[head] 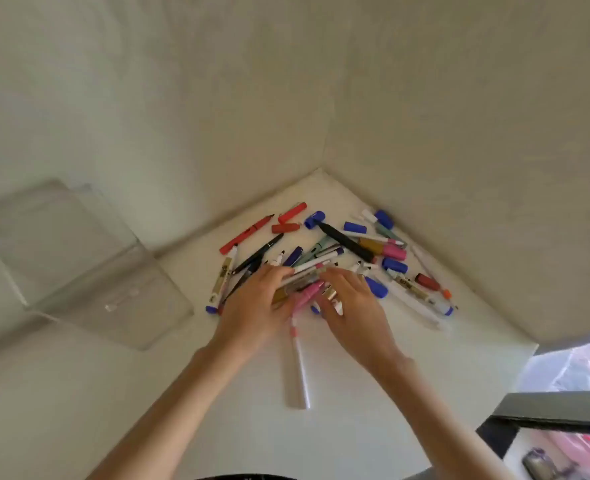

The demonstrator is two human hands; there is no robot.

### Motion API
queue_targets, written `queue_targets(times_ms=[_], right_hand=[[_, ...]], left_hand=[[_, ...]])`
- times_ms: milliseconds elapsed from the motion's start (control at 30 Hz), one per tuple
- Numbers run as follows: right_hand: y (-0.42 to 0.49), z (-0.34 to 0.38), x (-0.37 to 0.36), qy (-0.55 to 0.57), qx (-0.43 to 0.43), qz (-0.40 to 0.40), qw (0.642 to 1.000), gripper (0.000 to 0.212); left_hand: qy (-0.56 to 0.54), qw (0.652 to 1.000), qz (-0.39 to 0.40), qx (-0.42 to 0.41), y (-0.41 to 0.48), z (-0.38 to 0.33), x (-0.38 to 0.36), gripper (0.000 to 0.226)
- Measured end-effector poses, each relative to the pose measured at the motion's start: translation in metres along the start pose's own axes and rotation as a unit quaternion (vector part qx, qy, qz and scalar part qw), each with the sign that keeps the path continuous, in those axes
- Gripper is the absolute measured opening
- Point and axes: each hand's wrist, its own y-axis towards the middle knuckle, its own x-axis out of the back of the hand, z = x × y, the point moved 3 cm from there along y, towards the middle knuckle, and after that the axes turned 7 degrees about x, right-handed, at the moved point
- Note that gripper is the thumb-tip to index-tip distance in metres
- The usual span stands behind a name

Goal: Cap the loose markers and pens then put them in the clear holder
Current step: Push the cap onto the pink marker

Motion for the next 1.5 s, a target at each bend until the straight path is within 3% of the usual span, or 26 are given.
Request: queue_targets(times_ms=[133,200,300,500,700,967,1067,1100,1167,1233,1267,1400,1500], right_hand=[[0.014,-0.016,-0.002,-0.063,0.081,-0.051,0.993,0.03],[0.004,-0.027,-0.003,-0.091,0.086,-0.071,0.99,0.028],[-0.021,-0.052,0.006,-0.108,0.06,-0.125,0.984,0.024],[-0.062,-0.092,0.006,-0.08,-0.013,-0.135,0.988,0.023],[-0.004,-0.105,0.029,-0.046,-0.063,-0.164,0.983,0.021],[0.064,-0.123,0.024,-0.223,-0.122,-0.096,0.962,0.024],[0.064,-0.121,0.027,-0.242,-0.091,-0.128,0.957,0.022],[0.06,-0.116,0.032,-0.218,-0.064,-0.167,0.959,0.021],[0.047,-0.102,0.04,-0.051,-0.018,-0.254,0.966,0.014],[0.03,-0.079,0.035,0.158,0.045,-0.282,0.945,0.009],[0.021,-0.065,0.028,0.207,0.082,-0.279,0.934,0.007],[-0.002,-0.032,-0.007,0.354,0.16,-0.245,0.888,0.027],[-0.003,-0.026,-0.02,0.335,0.161,-0.202,0.906,0.032]], left_hand=[[0.128,0.982,-0.11,-0.087,0.015,0.005,0.005,0.038],[0.205,0.959,-0.141,-0.135,0.005,0.007,-0.002,0.035],[0.266,0.943,-0.14,-0.141,-0.005,0.018,-0.021,0.028],[0.234,0.957,-0.151,-0.084,-0.016,0.019,-0.041,0.026],[0.176,0.976,-0.13,0.003,-0.012,0.025,-0.042,0.023],[0.074,0.977,-0.196,-0.037,-0.021,0.032,-0.034,0.027],[0.005,0.973,-0.214,-0.086,-0.028,0.034,-0.028,0.024],[-0.018,0.97,-0.216,-0.105,-0.031,0.033,-0.026,0.022],[-0.063,0.96,-0.226,-0.152,-0.035,0.032,-0.024,0.013],[-0.097,0.943,-0.249,-0.199,-0.038,0.03,-0.019,0.011],[-0.104,0.935,-0.262,-0.216,-0.039,0.029,-0.017,0.015],[-0.097,0.915,-0.313,-0.234,-0.039,0.035,-0.017,0.02],[-0.068,0.909,-0.334,-0.239,-0.038,0.042,-0.021,0.02]])
